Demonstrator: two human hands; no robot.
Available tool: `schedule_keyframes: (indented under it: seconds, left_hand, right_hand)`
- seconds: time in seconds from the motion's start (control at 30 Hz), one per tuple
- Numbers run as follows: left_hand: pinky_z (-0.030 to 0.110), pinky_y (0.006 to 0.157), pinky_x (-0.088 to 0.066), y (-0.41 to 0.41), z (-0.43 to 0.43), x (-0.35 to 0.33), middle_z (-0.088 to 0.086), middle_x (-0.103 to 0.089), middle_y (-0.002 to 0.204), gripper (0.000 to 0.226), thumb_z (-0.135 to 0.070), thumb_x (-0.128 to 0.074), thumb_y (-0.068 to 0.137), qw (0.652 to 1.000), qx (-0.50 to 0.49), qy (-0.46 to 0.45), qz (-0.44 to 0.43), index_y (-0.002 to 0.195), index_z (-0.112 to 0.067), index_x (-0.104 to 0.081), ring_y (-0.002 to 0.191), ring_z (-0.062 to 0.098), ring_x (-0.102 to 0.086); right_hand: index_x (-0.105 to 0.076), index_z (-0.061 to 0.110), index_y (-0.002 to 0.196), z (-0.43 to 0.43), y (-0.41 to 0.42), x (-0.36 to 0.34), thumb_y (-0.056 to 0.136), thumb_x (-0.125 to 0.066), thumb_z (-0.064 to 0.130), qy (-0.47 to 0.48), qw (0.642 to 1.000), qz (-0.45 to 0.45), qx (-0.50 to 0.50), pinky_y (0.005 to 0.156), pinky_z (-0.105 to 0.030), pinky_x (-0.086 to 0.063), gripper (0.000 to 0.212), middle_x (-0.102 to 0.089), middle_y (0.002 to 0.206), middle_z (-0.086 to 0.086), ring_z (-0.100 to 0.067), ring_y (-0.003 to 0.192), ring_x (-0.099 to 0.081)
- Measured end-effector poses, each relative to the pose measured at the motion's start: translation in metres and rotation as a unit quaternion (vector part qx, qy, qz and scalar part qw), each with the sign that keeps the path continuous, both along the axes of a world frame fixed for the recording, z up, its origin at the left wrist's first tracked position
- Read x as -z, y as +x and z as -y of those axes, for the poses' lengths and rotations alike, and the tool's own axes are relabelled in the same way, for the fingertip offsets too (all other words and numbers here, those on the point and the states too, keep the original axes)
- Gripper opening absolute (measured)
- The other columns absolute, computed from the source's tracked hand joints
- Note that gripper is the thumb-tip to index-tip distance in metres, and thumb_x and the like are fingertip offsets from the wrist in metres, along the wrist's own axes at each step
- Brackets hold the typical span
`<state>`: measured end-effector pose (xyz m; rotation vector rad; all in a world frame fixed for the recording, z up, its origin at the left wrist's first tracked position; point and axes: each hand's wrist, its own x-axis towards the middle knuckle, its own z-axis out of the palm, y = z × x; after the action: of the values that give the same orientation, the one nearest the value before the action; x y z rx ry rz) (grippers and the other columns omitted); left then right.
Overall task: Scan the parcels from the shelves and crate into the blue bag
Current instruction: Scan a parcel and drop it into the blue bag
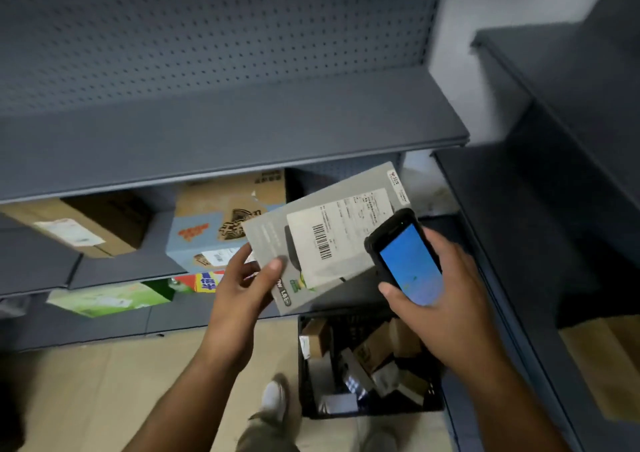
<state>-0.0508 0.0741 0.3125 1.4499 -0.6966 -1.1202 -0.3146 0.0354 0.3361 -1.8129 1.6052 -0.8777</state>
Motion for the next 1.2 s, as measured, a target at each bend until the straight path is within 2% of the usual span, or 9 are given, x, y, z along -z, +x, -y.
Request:
schedule_keyframes:
  seconds: [0.13, 0.23, 0.43, 0.53, 0.67, 0.8, 0.9, 1.07, 1.2]
  left_hand:
    - [0.043, 0.085, -0.059, 0.021, -0.041, -0.033, 0.013, -0.070, 0.121, 0.067, -0.053, -0.076, 0.069, 0.998, -0.044, -0.035, -0.015, 0.128, -0.026, -0.066, 0.109, 0.027, -0.071]
    - [0.039, 0.082, -0.059, 0.041, -0.068, -0.043, 0.013, -0.071, 0.120, 0.069, -0.052, -0.076, 0.068, 0.996, -0.075, -0.046, -0.022, 0.129, -0.023, -0.066, 0.106, 0.026, -0.073]
    - [0.026, 0.071, -0.059, 0.107, -0.128, -0.047, 0.012, -0.074, 0.115, 0.054, -0.041, -0.070, 0.079, 0.992, -0.103, -0.053, -0.043, 0.129, -0.022, -0.066, 0.095, 0.018, -0.075]
    - [0.025, 0.071, -0.059, 0.158, -0.172, -0.050, 0.009, -0.074, 0.114, 0.056, -0.041, -0.071, 0.077, 0.989, -0.126, -0.061, -0.046, 0.129, -0.023, -0.065, 0.095, 0.017, -0.075]
    - [0.034, 0.080, -0.056, 0.227, -0.240, -0.053, 0.006, -0.074, 0.117, 0.070, -0.050, -0.079, 0.069, 0.982, -0.172, -0.068, -0.050, 0.132, -0.025, -0.064, 0.103, 0.019, -0.073]
    - [0.039, 0.082, -0.057, 0.291, -0.307, -0.051, 0.013, -0.073, 0.113, 0.053, -0.037, -0.082, 0.080, 0.968, -0.234, -0.072, -0.056, 0.129, -0.027, -0.066, 0.103, 0.026, -0.074]
    - [0.041, 0.083, -0.058, 0.326, -0.351, -0.048, 0.012, -0.073, 0.114, 0.064, -0.046, -0.076, 0.075, 0.951, -0.294, -0.074, -0.062, 0.135, -0.032, -0.060, 0.105, 0.025, -0.073]
    - [0.045, 0.086, -0.058, 0.366, -0.403, -0.042, 0.007, -0.075, 0.114, 0.078, -0.055, -0.079, 0.064, 0.918, -0.380, -0.080, -0.077, 0.137, -0.038, -0.057, 0.106, 0.026, -0.073]
    - [0.048, 0.088, -0.058, 0.393, -0.424, -0.031, 0.009, -0.075, 0.113, 0.072, -0.041, -0.085, 0.075, 0.895, -0.429, -0.074, -0.097, 0.139, -0.035, -0.054, 0.105, 0.027, -0.073]
  right_hand:
    - [-0.038, 0.046, 0.137, -0.008, 0.024, -0.039, 0.063, -0.081, 0.051, -0.039, 0.998, 0.020, -0.047, 0.086, -0.021, -0.039, 0.086, -0.040, 0.113, 0.033, 0.000, 0.113, -0.041]
    - [-0.041, 0.042, 0.136, -0.021, 0.053, -0.050, 0.063, -0.084, 0.047, -0.048, 0.996, 0.020, -0.072, 0.079, -0.008, -0.033, 0.085, -0.043, 0.115, 0.021, 0.005, 0.108, -0.042]
    - [-0.041, 0.041, 0.136, -0.068, 0.130, -0.050, 0.065, -0.085, 0.046, -0.024, 0.995, -0.001, -0.099, 0.079, -0.011, -0.034, 0.084, -0.045, 0.117, 0.019, -0.002, 0.112, -0.043]
    - [-0.040, 0.042, 0.135, -0.099, 0.183, -0.054, 0.065, -0.085, 0.046, -0.021, 0.993, -0.009, -0.116, 0.087, -0.022, -0.039, 0.084, -0.044, 0.116, 0.019, -0.004, 0.113, -0.043]
    - [-0.039, 0.041, 0.137, -0.139, 0.263, -0.060, 0.065, -0.087, 0.046, -0.010, 0.987, -0.004, -0.158, 0.088, -0.028, -0.045, 0.087, -0.046, 0.118, 0.017, -0.005, 0.113, -0.044]
    - [-0.039, 0.046, 0.135, -0.180, 0.341, -0.060, 0.063, -0.083, 0.053, -0.033, 0.975, 0.019, -0.219, 0.093, -0.036, -0.050, 0.084, -0.045, 0.119, 0.028, -0.003, 0.116, -0.046]
    - [-0.040, 0.045, 0.135, -0.207, 0.396, -0.062, 0.062, -0.081, 0.057, -0.055, 0.962, 0.011, -0.268, 0.093, -0.030, -0.044, 0.085, -0.043, 0.119, 0.033, 0.003, 0.115, -0.043]
    - [-0.040, 0.044, 0.137, -0.231, 0.470, -0.064, 0.063, -0.080, 0.059, -0.052, 0.936, 0.006, -0.348, 0.089, -0.022, -0.044, 0.086, -0.047, 0.119, 0.027, 0.003, 0.115, -0.043]
    - [-0.040, 0.046, 0.133, -0.239, 0.526, -0.063, 0.064, -0.084, 0.051, -0.041, 0.914, 0.010, -0.403, 0.073, -0.008, -0.039, 0.082, -0.047, 0.115, 0.029, 0.017, 0.113, -0.037]
